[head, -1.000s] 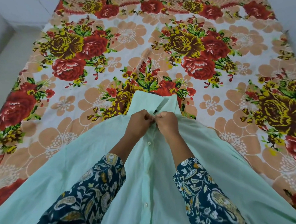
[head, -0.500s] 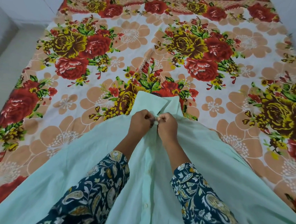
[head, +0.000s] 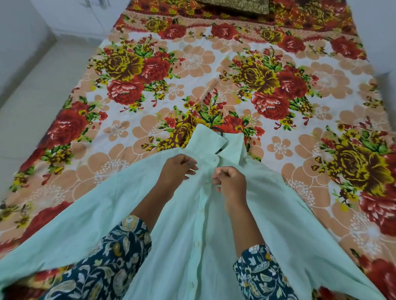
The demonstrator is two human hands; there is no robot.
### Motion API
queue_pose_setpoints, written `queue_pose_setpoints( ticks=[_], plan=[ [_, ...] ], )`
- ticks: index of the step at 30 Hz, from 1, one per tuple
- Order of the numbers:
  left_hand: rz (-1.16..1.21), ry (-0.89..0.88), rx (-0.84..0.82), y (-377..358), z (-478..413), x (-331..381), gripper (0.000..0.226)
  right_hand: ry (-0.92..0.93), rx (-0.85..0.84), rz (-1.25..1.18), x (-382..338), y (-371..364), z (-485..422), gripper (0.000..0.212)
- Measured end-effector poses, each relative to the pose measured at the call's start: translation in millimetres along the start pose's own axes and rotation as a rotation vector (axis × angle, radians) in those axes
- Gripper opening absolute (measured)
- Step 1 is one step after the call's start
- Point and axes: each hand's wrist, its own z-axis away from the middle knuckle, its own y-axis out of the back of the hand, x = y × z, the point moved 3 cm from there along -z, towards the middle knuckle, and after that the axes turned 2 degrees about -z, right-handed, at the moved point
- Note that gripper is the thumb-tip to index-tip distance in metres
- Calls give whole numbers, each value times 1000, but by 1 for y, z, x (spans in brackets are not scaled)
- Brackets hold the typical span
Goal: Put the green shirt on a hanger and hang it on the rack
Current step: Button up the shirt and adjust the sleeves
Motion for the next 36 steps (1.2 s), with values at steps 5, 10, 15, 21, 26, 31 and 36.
queue_pose_setpoints(
  ticks=[5, 10, 15, 21, 26, 31, 36],
  plan=[
    [58, 5, 13, 35, 87, -6, 16, -61, -134, -52, -2, -5, 86, 18],
    [81, 28, 114, 85, 166, -32, 15, -103, -272, -10, 12, -28, 163, 14],
    [144, 97, 247, 155, 234, -90, 21, -135, -409, 95, 43, -76, 235, 17],
    [170, 189, 384, 230, 309, -172, 18, -189, -554, 246, 97, -147, 312, 12],
    [56, 286, 462, 290, 355, -251, 18, -241, -632, 362, 155, -219, 368, 22],
    [-189, 445, 599, 315, 380, -315, 19, -258, -639, 532, 201, -256, 391, 25],
    [-22, 570, 643, 326, 386, -352, 21, -235, -689, 626, 224, -280, 401, 18]
  ],
)
